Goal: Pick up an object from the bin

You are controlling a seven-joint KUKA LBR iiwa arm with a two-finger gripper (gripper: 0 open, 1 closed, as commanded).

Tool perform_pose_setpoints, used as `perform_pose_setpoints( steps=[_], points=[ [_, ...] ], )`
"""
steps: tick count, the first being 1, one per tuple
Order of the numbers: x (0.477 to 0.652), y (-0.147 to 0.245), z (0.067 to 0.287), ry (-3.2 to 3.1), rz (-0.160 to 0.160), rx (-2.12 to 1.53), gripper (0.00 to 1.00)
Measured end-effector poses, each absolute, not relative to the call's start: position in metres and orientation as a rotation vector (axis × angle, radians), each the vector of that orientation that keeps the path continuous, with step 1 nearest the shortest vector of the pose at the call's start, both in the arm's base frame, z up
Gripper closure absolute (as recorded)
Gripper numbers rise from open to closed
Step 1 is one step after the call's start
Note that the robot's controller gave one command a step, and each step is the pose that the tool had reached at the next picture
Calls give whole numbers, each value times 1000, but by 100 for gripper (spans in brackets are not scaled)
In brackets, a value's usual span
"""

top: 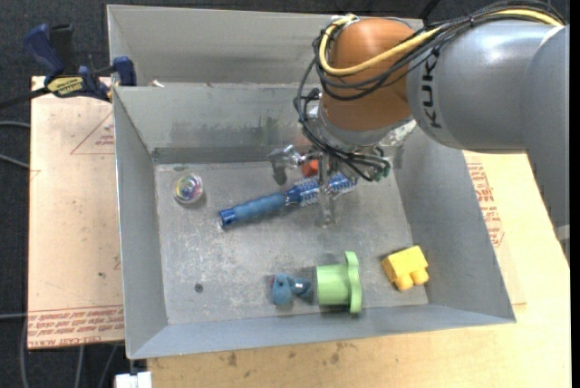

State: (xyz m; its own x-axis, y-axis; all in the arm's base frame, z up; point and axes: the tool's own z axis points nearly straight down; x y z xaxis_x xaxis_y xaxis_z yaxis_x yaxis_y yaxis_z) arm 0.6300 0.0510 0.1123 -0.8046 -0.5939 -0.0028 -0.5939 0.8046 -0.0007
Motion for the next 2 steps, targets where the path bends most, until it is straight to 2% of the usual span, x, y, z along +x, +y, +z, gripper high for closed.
perform_pose_setpoints(
  steps=[1, 2],
  points=[
    [640, 51, 69, 2889, 2, -1232, 0],
    [641, 51, 69, 2889, 5, -1225, 0]
  ],
)
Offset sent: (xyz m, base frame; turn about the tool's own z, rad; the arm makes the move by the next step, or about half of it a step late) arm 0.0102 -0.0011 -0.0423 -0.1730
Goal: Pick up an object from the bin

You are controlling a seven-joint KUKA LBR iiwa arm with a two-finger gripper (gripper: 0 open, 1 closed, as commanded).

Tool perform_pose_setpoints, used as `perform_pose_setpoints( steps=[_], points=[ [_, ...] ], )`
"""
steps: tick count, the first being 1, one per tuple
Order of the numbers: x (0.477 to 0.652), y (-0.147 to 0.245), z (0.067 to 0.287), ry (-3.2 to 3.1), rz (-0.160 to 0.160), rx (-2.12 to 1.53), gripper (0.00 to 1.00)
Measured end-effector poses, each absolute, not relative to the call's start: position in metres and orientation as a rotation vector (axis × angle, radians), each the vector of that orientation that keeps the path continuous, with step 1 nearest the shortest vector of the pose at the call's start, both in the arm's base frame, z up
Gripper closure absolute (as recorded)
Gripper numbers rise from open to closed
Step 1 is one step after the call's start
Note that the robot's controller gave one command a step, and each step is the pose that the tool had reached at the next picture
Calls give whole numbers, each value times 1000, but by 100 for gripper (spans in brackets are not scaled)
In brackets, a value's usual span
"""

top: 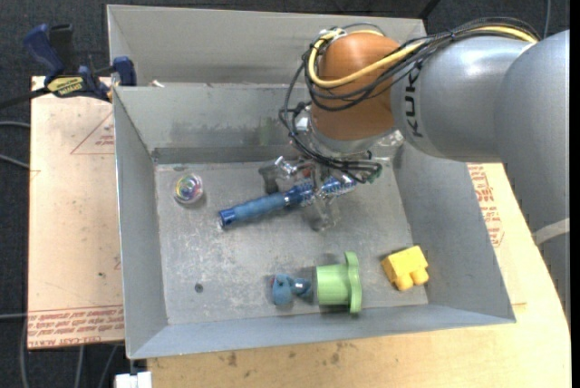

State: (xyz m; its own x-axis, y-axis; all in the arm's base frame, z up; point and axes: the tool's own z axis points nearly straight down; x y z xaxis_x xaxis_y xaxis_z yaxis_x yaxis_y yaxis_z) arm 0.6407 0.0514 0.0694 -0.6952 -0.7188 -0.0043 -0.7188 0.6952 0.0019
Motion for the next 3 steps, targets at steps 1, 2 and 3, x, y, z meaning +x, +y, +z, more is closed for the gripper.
perform_pose_setpoints(
  steps=[1, 2, 3],
  points=[
    [641, 51, 70, 2888, 5, -1225, 100],
    [642, 52, 107, 2888, 1, -1222, 100],
    [644, 53, 161, 2888, -2, -1217, 100]
  ],
)
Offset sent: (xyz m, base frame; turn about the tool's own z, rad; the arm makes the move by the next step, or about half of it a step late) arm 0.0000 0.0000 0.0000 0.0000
